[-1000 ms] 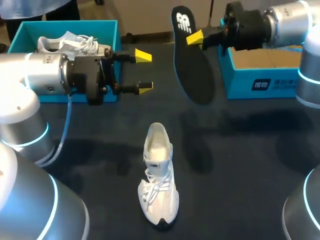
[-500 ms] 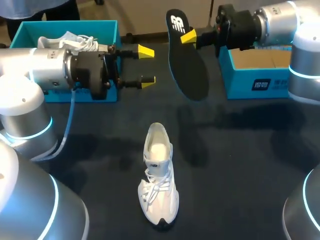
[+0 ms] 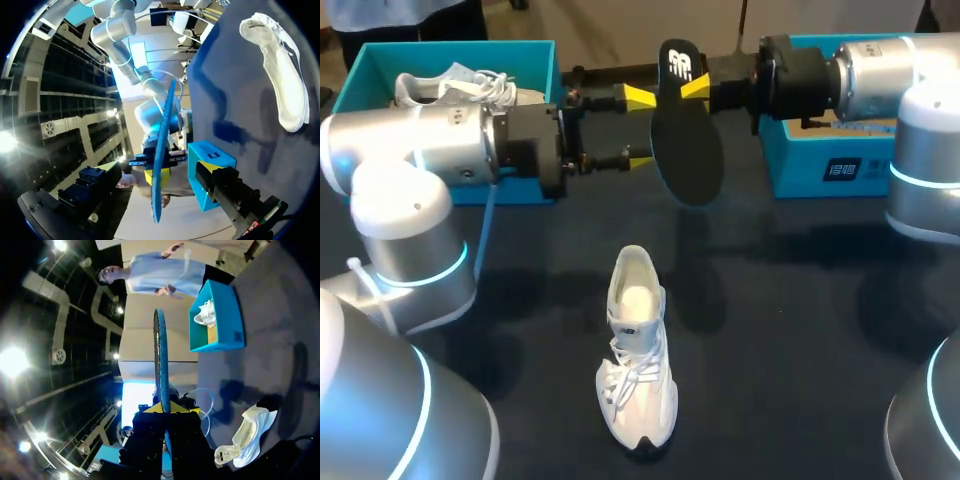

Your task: Take the shoe out of the shoebox, open the shoe tongue, remove and reinsert the insole, then place the shoe into the shoebox

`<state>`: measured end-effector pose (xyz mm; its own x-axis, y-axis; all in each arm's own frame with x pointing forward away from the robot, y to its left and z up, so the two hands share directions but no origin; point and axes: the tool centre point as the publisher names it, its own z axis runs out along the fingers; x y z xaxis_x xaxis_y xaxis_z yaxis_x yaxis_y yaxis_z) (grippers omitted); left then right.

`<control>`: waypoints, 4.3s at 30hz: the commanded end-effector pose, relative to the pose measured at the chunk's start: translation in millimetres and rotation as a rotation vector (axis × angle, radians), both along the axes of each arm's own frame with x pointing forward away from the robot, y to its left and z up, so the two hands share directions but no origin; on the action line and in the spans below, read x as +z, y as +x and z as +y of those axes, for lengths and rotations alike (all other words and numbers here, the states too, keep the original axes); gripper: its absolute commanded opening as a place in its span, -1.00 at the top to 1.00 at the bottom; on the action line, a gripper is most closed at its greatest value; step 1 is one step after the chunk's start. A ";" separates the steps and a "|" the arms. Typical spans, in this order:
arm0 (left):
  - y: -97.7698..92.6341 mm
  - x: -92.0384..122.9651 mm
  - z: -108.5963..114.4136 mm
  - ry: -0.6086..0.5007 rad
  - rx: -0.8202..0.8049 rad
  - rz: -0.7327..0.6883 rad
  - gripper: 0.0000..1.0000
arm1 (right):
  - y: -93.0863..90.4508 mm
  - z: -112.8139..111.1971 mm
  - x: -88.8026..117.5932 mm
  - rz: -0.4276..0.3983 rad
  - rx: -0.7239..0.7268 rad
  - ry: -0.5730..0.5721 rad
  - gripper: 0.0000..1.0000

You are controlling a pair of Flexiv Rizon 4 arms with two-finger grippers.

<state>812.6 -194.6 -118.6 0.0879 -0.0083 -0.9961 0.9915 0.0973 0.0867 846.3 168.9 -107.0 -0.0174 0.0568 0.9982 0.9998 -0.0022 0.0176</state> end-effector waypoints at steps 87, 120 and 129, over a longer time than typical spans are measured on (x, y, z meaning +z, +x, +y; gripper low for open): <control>15.4 -17.0 45.8 0.076 0.013 0.582 1.00 | -27.9 -38.2 4.6 -0.016 -0.030 0.015 -1.00; 9.2 -23.8 60.1 -0.176 -0.420 1.605 1.00 | -27.9 -38.2 4.6 -0.016 -0.030 0.015 -1.00; -17.2 -5.1 77.3 -0.175 -0.312 1.899 1.00 | -27.9 -38.2 4.6 -0.016 -0.030 0.015 -1.00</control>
<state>810.2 -127.1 -132.4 -0.9873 0.1103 -0.1145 0.0852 -0.2407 -0.9668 818.4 129.5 -102.2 -0.0321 0.0408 0.9986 0.9989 -0.0315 0.0334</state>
